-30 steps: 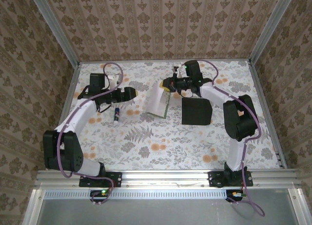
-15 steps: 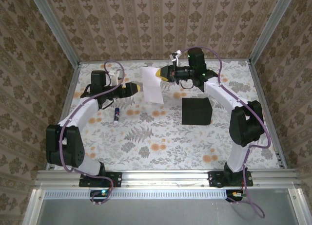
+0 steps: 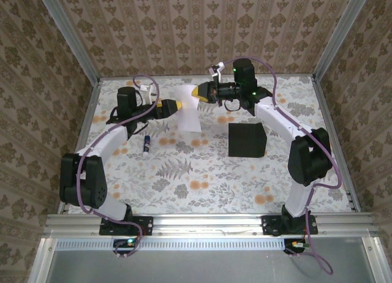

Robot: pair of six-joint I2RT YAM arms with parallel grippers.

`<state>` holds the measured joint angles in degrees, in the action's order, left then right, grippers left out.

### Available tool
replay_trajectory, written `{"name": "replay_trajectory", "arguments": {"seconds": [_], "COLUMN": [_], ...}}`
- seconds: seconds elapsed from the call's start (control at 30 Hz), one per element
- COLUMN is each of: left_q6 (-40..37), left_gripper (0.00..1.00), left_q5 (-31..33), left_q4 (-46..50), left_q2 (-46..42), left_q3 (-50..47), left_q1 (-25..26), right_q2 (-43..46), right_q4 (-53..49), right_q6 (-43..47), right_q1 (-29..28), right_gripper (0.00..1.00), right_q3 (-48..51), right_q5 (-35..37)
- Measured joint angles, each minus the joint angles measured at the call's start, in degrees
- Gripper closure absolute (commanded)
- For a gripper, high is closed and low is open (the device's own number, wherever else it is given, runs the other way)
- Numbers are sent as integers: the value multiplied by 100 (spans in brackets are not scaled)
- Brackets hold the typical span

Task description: Place the letter into the envelope and seal it

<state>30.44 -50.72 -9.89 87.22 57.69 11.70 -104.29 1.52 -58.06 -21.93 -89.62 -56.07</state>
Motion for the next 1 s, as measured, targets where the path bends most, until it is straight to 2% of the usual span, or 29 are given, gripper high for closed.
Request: {"name": "replay_trajectory", "arguments": {"seconds": [0.33, 0.73, 1.0], "left_q6": [201, 1285, 1580], "left_gripper": [0, 0, 1], "left_q5": [-315, -1016, -1259], "left_q4": [-466, -2028, -2387], "left_q2": [101, 380, 380], "left_q3": [-28, -31, -31], "left_q1": [-22, -22, -11], "right_q2": [7, 26, 26], "right_q4": [262, 450, 520], "right_q6": [-225, -273, -350], "right_q1": [-37, -48, -46], "right_gripper": [100, 100, 100], "right_q3": [-17, -24, -24], "right_q5": [-37, -149, -205]}}
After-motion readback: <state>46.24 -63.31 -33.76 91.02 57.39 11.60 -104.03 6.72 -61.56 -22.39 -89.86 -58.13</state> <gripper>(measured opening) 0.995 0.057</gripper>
